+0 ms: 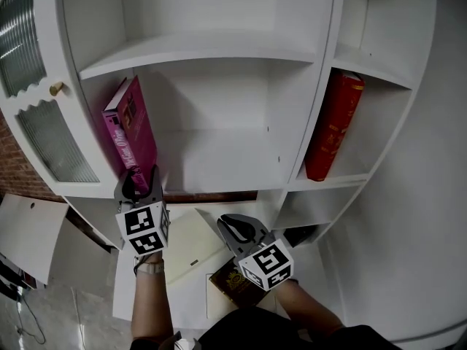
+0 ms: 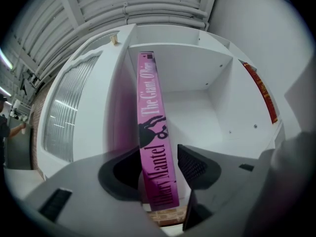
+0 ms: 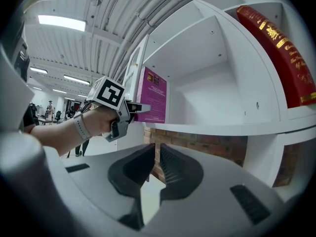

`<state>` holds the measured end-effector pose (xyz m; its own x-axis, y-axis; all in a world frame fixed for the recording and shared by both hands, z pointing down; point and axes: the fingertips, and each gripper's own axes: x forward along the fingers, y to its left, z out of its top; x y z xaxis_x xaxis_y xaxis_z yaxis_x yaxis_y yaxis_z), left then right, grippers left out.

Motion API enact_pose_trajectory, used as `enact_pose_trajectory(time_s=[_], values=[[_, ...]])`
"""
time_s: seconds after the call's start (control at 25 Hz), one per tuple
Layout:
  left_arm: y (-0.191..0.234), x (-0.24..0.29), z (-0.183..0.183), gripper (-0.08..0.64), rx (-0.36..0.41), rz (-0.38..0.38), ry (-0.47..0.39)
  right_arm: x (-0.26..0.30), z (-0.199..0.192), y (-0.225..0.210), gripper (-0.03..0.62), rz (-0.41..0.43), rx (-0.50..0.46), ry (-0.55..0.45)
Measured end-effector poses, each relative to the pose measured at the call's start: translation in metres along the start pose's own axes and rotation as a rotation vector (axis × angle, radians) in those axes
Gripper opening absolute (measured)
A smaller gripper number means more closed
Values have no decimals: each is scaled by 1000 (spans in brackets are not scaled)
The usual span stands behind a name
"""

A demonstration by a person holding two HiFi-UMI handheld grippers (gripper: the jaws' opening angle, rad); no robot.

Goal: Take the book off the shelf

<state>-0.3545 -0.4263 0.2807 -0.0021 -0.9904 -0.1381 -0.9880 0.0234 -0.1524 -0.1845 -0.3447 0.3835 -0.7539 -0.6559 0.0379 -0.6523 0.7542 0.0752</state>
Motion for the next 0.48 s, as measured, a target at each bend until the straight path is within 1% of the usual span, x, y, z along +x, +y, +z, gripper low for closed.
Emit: enact_pose_trajectory(time_s=[0.12,0.28,0.48], values=[[-1,5,1,212,5,11,-2,-2,-1,-3,28,-11,4,0],[0,9,-1,179,-9,25,15,-5,-1,-7,28,-22,8,0],[-1,14,-3,170,-21,17,16,-10,-3,-11,28,-33,22,-1]])
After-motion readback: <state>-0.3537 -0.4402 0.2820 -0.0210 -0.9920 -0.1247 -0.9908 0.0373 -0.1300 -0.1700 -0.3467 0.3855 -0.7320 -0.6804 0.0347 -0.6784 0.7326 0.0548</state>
